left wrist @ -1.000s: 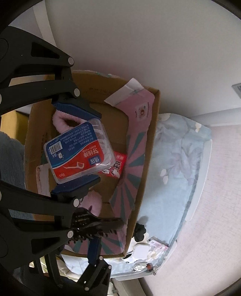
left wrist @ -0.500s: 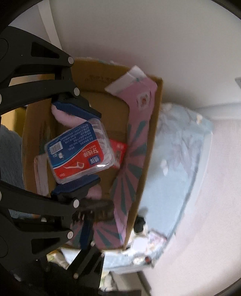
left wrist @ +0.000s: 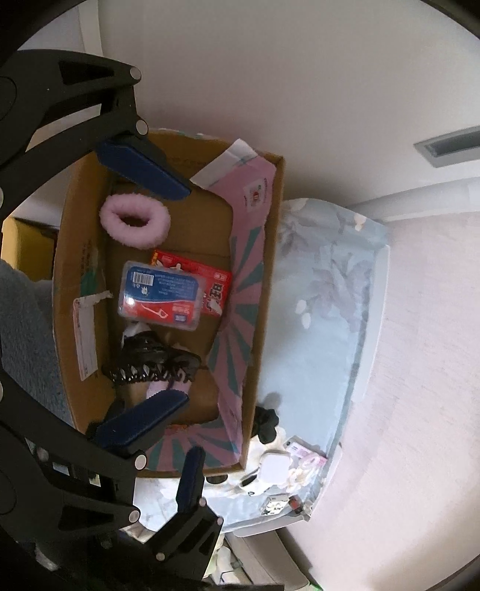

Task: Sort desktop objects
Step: 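Move both open tools back over the floral tray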

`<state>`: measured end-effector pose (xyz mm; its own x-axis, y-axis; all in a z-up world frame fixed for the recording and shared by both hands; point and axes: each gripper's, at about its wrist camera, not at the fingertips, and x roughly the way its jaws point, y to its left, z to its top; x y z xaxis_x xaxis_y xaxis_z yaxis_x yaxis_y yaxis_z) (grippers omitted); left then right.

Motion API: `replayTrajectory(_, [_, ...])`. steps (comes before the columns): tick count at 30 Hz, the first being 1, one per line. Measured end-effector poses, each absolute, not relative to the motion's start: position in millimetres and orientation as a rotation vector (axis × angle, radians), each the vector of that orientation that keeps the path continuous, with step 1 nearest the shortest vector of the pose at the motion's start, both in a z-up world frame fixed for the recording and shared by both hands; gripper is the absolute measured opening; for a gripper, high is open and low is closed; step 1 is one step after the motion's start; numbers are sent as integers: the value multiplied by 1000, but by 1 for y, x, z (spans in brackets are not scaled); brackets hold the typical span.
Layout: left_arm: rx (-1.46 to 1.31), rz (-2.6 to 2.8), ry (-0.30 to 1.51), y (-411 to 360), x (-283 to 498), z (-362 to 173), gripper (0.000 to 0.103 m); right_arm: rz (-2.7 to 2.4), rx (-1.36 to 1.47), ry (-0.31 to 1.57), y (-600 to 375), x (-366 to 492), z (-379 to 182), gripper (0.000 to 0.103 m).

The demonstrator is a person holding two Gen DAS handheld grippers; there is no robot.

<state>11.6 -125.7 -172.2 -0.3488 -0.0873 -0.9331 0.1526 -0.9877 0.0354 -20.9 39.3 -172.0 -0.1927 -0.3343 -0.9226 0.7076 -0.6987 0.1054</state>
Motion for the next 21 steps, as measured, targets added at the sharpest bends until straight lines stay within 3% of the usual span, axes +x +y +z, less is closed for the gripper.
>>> replayTrajectory(8, [1680, -2517, -15, -98, -1, -150, 103, -2086, 1353, 328, 103, -24, -150, 66])
replayTrajectory(21, [1892, -2531, -425, 10, -65, -169, 103, -2348, 1514, 216, 265, -38, -147, 66])
